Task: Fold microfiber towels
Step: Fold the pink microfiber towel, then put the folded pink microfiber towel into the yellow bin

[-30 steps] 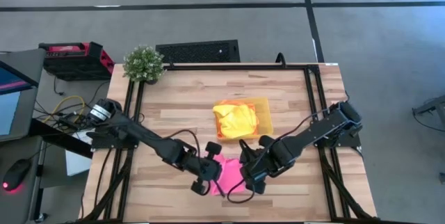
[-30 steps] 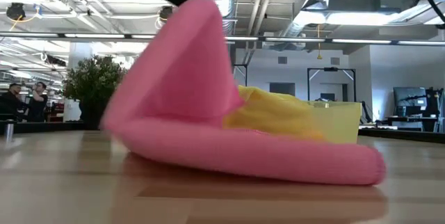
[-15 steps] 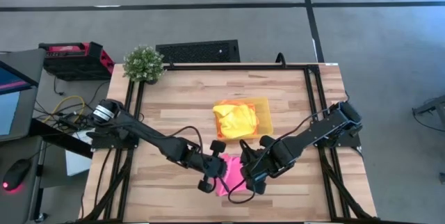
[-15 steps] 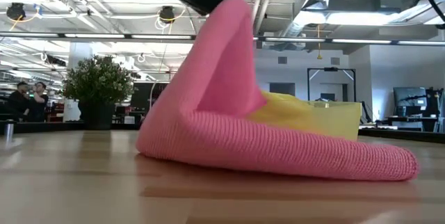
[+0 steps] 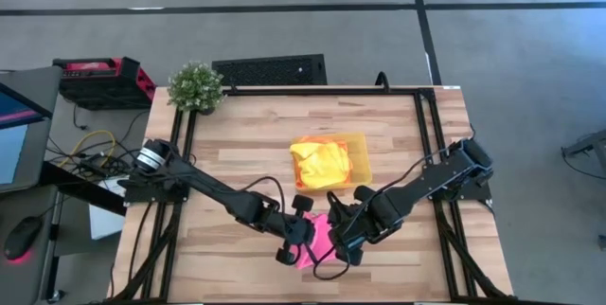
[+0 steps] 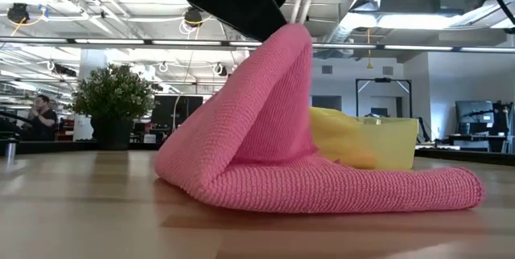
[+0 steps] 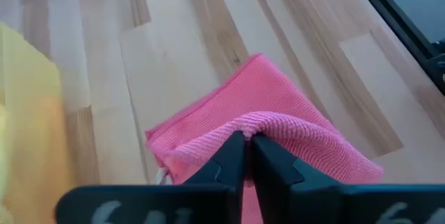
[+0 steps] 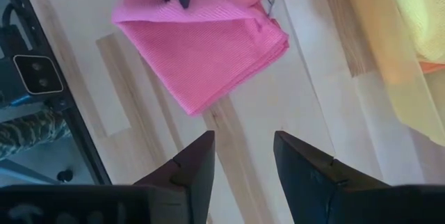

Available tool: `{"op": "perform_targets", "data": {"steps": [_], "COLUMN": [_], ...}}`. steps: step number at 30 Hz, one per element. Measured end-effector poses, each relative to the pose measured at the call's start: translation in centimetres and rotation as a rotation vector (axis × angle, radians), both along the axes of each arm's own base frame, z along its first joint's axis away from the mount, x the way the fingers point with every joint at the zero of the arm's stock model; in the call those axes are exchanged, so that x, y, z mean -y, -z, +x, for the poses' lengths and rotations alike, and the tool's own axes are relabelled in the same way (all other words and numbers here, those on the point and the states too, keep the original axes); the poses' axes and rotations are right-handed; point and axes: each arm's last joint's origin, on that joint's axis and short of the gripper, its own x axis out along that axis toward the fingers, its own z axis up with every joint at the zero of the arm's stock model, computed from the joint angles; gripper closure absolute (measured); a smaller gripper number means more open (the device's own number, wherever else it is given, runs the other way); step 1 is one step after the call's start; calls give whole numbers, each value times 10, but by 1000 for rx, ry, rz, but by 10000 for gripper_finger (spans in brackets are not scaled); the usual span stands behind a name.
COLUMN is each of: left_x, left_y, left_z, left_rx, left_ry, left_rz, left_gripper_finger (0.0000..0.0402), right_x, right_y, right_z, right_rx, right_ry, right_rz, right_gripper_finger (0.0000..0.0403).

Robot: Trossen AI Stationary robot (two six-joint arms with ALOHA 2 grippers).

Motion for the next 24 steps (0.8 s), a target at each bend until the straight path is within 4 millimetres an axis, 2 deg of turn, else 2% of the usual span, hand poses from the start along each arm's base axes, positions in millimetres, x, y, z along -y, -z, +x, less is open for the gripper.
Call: {"op": "perform_targets", "data": {"steps": [6,14,18,24], "left_x": [2,2,2,9], "left_y": [0,0,0,-17], "left_z": [2,2,2,6], "left_rx": [6,-1,-12,-38], "left_ry": [8,-66,-99,36], "left_rz": [-44,-110,-156,-216], "left_gripper_finger": [333,261,245,243], "right_x": [0,0,0,0], "right_y": [0,0,0,0], "right_z": [0,0,0,0], "right_rx": [0,-1,-2,-1], "right_ry": [-5,-7,-8,-8], "right_rz": [-1,-2,-3,-2], "right_gripper_finger": [234,236,236,238]}}
